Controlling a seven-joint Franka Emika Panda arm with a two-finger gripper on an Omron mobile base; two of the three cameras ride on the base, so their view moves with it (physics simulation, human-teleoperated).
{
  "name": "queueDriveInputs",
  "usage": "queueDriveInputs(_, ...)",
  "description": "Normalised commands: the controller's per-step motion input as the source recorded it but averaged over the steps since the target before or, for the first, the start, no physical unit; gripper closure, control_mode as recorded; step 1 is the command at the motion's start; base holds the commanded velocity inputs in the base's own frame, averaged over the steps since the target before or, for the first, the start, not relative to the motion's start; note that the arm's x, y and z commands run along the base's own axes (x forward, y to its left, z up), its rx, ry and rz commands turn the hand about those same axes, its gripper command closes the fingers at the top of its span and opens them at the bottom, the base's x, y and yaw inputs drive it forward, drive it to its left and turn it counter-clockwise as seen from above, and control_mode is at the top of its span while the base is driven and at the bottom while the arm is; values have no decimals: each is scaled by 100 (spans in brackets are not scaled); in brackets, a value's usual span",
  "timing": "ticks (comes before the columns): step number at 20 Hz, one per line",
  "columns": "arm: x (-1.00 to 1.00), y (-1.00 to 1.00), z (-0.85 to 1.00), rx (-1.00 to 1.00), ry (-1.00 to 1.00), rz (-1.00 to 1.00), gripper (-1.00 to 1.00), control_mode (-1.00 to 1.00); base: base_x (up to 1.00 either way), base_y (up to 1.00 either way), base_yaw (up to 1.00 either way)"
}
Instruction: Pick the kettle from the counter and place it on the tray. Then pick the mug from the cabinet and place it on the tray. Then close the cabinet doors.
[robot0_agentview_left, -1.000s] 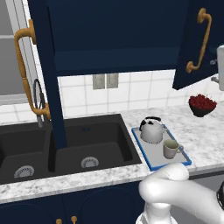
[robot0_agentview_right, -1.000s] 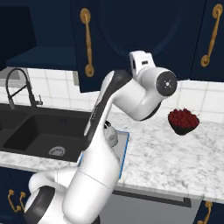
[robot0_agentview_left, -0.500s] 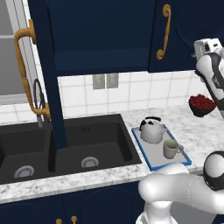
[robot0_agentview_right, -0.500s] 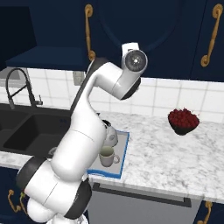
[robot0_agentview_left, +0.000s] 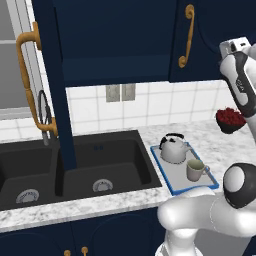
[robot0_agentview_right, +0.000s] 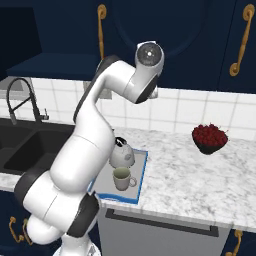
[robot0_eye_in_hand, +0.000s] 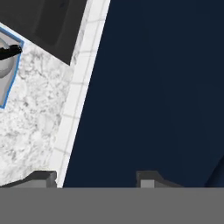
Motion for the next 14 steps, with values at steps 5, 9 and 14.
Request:
queueDriveInputs(5,66,5,-47,-4,0,-8,-100,-100,0,0,0)
queueDriveInputs(9,-24,14,-38,-12,0,-7,-100,-100,0,0,0)
queueDriveInputs(14,-73,19,0,-1,10,-7,-100,-100,0,0,0)
